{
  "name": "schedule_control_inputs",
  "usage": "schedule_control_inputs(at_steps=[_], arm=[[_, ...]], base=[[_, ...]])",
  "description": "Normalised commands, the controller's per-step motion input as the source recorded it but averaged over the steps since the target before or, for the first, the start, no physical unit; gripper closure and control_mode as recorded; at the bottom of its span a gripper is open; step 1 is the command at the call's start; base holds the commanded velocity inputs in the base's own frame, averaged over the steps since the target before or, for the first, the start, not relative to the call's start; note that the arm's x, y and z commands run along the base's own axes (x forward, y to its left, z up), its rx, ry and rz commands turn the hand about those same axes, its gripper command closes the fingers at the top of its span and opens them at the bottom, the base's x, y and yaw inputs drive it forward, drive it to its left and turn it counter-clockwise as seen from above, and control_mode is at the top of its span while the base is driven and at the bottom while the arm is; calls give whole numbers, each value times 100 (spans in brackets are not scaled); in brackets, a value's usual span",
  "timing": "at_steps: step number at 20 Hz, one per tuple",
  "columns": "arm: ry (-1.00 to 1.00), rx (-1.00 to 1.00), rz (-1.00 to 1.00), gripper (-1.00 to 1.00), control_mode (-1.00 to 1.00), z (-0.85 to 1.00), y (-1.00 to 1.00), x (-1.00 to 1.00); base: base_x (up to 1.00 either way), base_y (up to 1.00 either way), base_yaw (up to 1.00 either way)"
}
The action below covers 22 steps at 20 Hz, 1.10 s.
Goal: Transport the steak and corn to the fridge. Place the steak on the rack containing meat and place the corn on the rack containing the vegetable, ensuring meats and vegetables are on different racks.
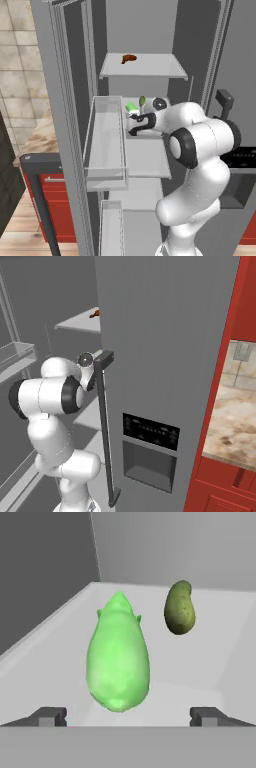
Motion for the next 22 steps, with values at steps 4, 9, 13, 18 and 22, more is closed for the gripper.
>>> schedule_control_inputs(at_steps=[4,9,13,18,22], arm=[[-2,-3,0,-100,-100,45,0,-81],[2,-1,0,-100,-100,55,5,-66],[9,0,0,-100,-100,65,0,-52],[8,0,0,-100,-100,41,0,-47],[17,0,0,-100,-100,25,0,-61]], base=[[0,0,0],[0,0,0],[0,0,0],[0,0,0],[0,0,0]])
